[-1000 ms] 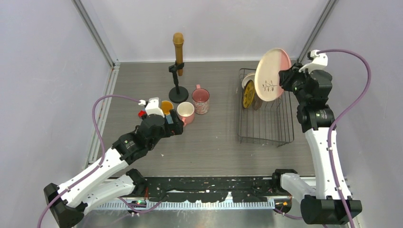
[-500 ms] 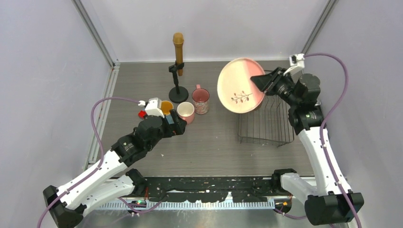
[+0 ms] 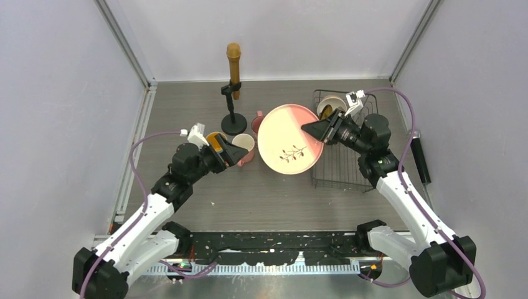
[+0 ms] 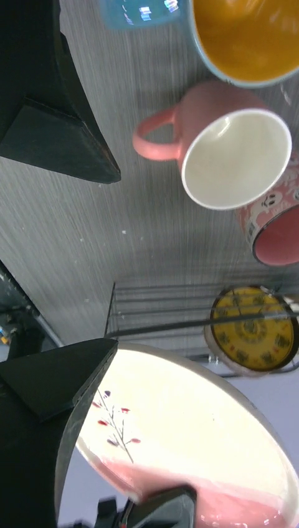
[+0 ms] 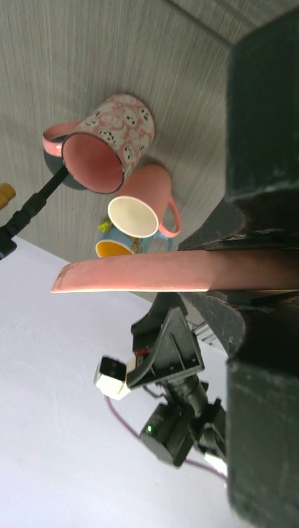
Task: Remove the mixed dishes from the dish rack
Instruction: Place the plate at the center of the board.
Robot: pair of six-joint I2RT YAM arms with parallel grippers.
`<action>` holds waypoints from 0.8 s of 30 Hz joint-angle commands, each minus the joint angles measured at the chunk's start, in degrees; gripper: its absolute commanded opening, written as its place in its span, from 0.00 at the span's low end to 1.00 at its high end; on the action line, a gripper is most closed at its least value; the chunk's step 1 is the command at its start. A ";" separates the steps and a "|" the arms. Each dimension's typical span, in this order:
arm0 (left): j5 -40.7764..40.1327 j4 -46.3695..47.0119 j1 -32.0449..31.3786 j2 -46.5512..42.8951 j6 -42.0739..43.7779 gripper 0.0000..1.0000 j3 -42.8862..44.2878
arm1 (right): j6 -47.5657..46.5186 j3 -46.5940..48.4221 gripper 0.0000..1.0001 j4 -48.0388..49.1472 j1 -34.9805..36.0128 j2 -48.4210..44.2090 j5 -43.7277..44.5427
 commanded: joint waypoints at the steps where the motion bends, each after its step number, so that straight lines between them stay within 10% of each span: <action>1: 17.16 18.79 3.83 1.63 -7.68 0.99 -3.59 | 8.40 0.18 0.00 16.55 0.94 -2.36 -2.85; 24: 25.66 38.32 4.43 8.80 -13.61 0.86 -5.44 | 18.28 -4.11 0.00 31.18 6.07 2.77 -3.42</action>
